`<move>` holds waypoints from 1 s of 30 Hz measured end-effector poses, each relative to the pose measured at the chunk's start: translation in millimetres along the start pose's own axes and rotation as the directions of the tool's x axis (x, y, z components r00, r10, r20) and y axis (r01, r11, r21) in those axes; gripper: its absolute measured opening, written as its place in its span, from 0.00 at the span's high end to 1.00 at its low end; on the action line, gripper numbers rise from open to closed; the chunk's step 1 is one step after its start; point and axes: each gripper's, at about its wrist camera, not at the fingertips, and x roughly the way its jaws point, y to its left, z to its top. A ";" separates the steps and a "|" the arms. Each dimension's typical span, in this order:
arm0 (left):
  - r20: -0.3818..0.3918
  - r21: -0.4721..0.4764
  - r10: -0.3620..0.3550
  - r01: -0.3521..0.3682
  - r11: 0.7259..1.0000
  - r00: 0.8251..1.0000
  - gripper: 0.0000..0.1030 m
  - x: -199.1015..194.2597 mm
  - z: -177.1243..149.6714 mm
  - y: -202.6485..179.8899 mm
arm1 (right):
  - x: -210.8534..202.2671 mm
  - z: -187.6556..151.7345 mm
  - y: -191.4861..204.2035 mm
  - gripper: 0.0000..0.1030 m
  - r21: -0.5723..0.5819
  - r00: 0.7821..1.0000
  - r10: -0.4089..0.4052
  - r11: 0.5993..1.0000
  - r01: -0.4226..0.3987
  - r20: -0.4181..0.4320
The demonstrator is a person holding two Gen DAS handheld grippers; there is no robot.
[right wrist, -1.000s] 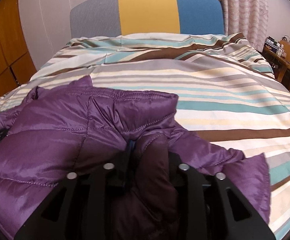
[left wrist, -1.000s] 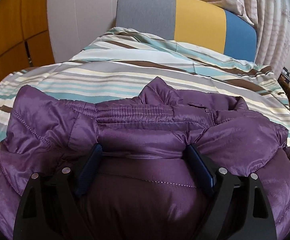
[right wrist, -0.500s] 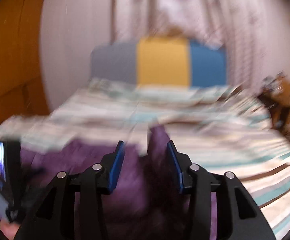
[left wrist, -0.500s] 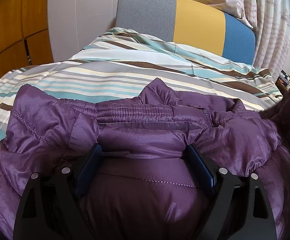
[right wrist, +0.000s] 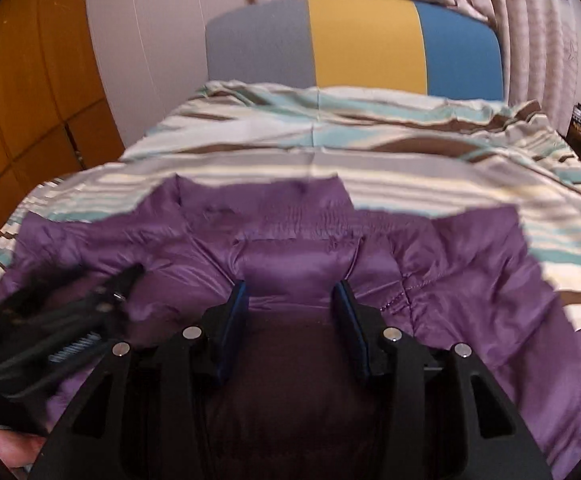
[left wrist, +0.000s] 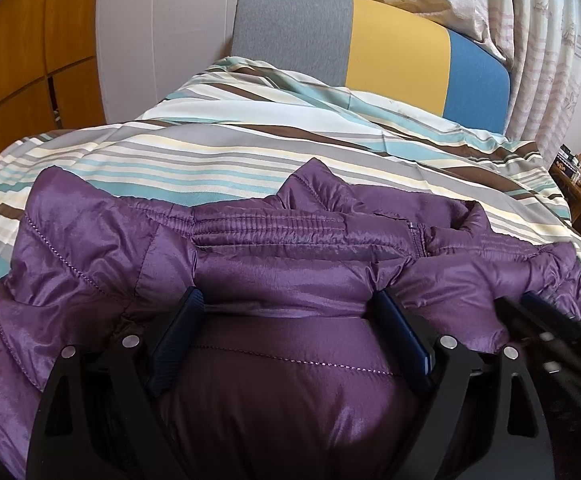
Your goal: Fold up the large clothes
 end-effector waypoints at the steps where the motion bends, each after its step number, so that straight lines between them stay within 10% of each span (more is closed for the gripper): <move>1: -0.001 0.001 0.003 -0.003 1.000 1.000 0.15 0.6 0.0 -0.8 | 4.2 -2.8 -0.5 0.57 0.001 1.000 -0.001 1.000 0.001 -0.012; 15: -0.127 -0.013 -0.052 0.050 0.999 0.991 0.07 -15.7 17.3 10.8 | 1.7 5.0 -16.2 0.53 0.043 0.998 0.049 0.998 -0.048 -0.026; 25: -0.102 -0.132 0.135 -0.148 0.980 0.986 0.07 -6.7 34.1 90.3 | -2.0 22.4 -71.1 0.51 -0.001 0.987 -0.159 0.987 0.159 -0.018; 30: -0.082 -0.178 0.062 -0.075 0.981 0.995 0.03 10.0 19.9 99.7 | 11.3 6.0 -98.9 0.50 0.107 0.994 -0.105 0.988 0.107 -0.026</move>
